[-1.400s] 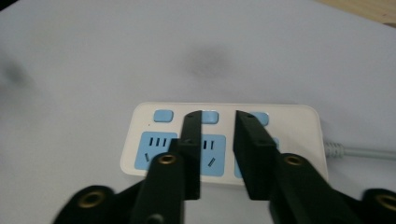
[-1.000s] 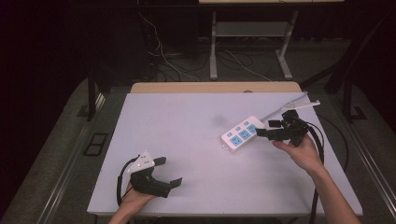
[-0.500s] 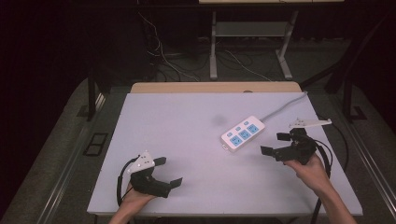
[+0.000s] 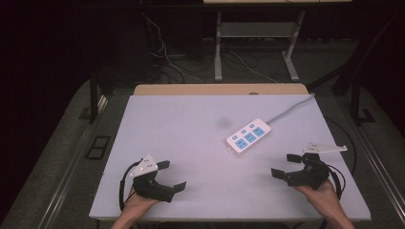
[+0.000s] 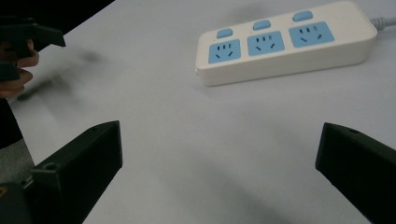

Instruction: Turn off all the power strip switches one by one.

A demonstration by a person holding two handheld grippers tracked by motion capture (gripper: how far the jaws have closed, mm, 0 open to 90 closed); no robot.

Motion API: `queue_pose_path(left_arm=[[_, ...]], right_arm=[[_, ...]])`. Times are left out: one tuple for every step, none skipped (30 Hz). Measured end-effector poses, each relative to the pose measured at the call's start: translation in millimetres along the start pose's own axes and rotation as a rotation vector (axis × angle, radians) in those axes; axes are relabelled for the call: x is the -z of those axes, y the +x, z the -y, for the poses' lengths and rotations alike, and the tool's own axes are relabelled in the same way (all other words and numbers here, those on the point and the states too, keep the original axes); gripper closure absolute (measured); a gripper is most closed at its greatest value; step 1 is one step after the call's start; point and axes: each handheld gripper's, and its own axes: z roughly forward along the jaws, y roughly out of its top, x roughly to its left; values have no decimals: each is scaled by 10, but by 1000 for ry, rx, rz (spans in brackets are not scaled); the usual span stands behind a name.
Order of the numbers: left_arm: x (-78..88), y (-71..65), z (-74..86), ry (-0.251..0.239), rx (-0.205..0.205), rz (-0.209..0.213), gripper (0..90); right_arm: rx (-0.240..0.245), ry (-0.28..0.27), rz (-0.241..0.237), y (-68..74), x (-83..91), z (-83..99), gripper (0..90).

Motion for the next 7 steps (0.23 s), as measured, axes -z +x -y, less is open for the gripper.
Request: queue_pose_path(left_arm=[[0, 0, 0, 1, 0, 0, 0], [-1, -1, 0, 0, 0, 0, 0], [-2, -2, 1, 1, 1, 0, 0], [-3, -1, 1, 3, 1, 0, 0], [-5, 0, 1, 3, 2, 1, 0], [-7, 2, 1, 3, 2, 0, 0], [-8, 3, -1, 4, 3, 0, 0]], right_arm=[[-1, -4, 3, 5, 9, 37, 5], [-3, -6, 4, 13, 17, 72, 5], [-1, -7, 4, 19, 22, 104, 5], [-2, -9, 6, 29, 28, 131, 5], [1, -14, 6, 34, 31, 156, 5], [4, -14, 5, 40, 33, 173, 5], [10, -15, 7, 44, 31, 184, 5]])
